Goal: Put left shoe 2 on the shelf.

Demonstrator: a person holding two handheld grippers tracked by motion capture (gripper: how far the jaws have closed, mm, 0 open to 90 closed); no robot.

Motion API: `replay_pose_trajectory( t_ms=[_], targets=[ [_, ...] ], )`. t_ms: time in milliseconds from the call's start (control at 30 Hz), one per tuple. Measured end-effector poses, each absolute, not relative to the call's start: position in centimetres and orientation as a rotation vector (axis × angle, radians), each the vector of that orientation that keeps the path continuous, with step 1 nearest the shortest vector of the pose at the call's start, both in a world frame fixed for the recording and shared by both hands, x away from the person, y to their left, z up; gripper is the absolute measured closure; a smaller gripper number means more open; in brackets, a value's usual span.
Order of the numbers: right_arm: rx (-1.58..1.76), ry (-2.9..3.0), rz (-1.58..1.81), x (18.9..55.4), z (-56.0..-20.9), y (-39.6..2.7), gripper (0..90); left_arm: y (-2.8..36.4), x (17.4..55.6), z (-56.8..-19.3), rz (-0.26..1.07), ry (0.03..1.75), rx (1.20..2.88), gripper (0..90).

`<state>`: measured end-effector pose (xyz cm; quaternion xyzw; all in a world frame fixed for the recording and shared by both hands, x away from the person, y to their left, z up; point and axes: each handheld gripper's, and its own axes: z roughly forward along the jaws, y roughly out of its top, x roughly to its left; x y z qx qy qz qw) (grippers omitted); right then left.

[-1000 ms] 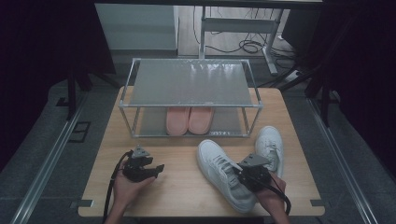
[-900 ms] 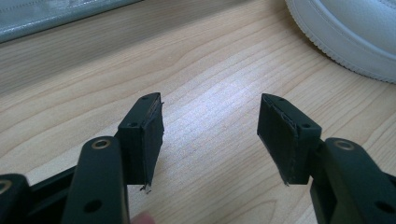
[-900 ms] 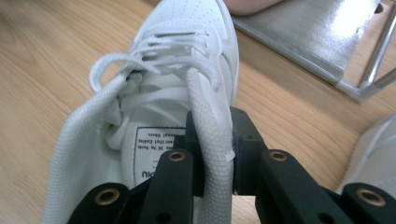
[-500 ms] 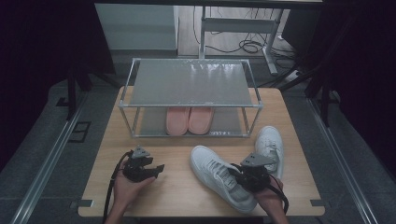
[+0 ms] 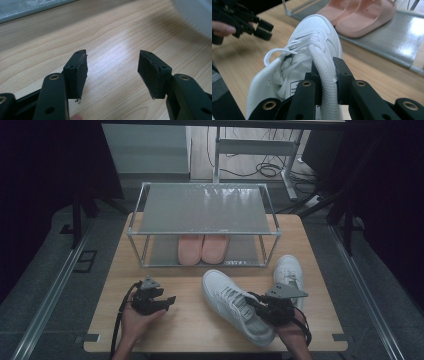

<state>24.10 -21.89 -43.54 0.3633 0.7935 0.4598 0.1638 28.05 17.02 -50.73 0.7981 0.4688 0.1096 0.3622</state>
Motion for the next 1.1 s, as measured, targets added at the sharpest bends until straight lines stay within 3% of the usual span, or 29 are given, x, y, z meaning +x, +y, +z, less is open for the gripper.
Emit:
replay_pose_trajectory(
  t_ms=[633, 1100],
  targets=[
    [0.999, 2.109, 1.532, 23.8, -39.8, -24.0, 80.7, 17.1, 28.1, -50.6, 0.283, 1.214, 2.052, 41.5],
    [0.935, 2.057, 1.66, 25.5, -36.1, -22.6, 80.8, 17.3, 28.1, -50.5, 0.281, 1.212, 2.041, 41.5]
  ],
)
